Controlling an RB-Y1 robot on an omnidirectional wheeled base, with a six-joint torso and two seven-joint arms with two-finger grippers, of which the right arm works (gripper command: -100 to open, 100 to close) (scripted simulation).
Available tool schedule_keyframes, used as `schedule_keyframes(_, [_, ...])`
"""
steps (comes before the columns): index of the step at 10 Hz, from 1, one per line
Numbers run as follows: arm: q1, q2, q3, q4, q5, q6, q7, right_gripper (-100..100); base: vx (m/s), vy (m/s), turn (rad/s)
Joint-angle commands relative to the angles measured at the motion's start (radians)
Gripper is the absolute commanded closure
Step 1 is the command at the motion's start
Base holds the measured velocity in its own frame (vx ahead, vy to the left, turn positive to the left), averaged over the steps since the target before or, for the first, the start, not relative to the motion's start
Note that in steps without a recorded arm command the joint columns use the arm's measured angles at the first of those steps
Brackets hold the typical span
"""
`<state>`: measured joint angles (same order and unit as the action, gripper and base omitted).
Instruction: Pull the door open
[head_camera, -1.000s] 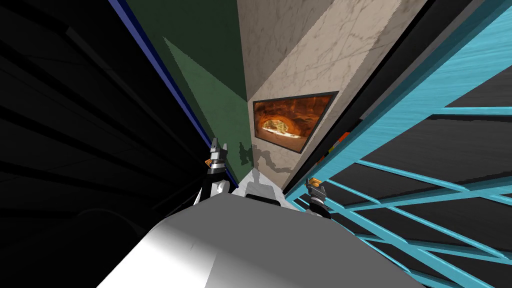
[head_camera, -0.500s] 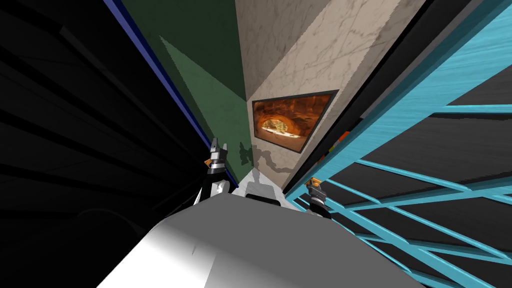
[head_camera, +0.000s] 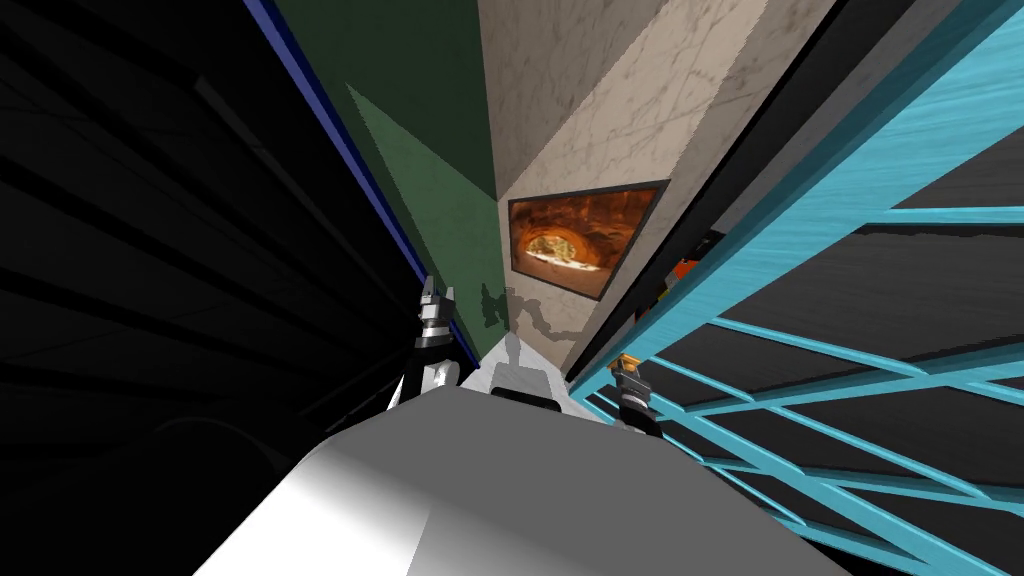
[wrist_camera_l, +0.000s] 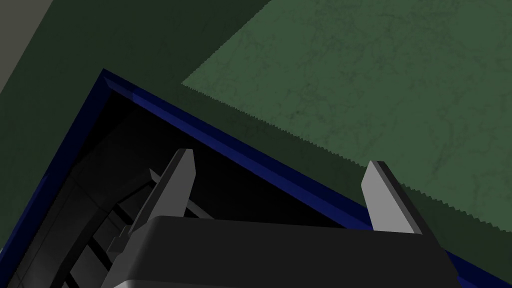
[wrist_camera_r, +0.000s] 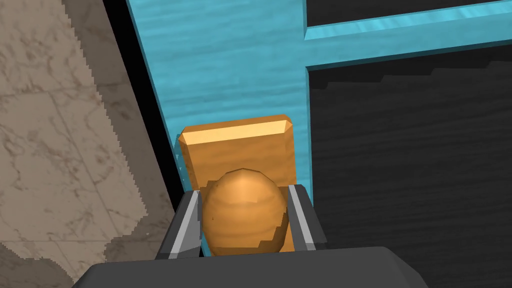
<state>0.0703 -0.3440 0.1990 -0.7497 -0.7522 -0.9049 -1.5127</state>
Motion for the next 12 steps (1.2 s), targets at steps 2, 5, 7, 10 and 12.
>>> schedule_keyframes(2, [0.004,-0.007,0.038,-0.003,0.02,-0.008,-0.028,100,-0.206,-0.023,0.07])
schedule_keyframes(5, [0.014,-0.022,0.08,-0.023,0.041,-0.009,-0.056,100,-0.233,-0.023,0.058])
schedule_keyframes(7, [0.015,-0.024,0.084,-0.022,0.043,-0.008,-0.057,100,-0.141,-0.015,0.031])
schedule_keyframes(10, [0.034,-0.051,0.121,-0.028,0.061,-0.028,-0.096,100,-0.184,-0.001,0.094])
schedule_keyframes(12, [0.049,-0.073,0.147,-0.035,0.074,-0.045,-0.125,100,-0.226,-0.018,0.098])
